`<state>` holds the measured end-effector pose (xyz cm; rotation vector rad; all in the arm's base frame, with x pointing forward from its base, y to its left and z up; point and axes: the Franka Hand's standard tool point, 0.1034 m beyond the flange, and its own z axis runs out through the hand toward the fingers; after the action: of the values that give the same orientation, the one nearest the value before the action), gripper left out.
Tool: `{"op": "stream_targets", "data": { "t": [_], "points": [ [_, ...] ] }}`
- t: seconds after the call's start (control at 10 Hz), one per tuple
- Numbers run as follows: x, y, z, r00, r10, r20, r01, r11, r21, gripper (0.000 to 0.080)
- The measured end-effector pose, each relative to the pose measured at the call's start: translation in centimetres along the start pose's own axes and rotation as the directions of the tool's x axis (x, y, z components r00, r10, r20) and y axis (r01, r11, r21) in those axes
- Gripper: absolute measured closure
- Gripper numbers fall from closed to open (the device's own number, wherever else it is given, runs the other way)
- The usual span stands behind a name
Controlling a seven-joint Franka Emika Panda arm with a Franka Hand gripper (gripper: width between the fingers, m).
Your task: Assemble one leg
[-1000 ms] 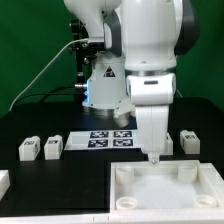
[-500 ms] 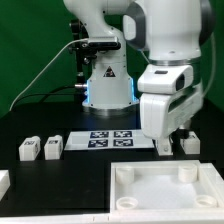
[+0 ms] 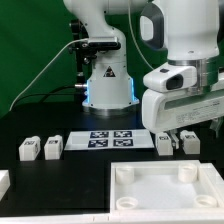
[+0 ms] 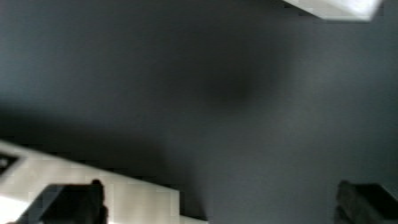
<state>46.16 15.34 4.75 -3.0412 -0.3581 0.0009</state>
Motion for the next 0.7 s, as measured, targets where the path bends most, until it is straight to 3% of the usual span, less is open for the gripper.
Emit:
{"op": "stream_targets", "data": {
  "t": [0.4,0.6,0.7],
  "points": [
    [-0.9,-2.0,-0.1,0.977,0.172,0.127,-0.173,0.985,-0.002,0.0151],
    [-2.0,-2.7,0.1,0.927,0.211,0.311,-0.211,0.977,-0.033,0.0151],
    [-1.3,-2.7,0.1,0.893,0.218,0.393,-0.221,0.975,-0.038,0.0151]
  ]
}}
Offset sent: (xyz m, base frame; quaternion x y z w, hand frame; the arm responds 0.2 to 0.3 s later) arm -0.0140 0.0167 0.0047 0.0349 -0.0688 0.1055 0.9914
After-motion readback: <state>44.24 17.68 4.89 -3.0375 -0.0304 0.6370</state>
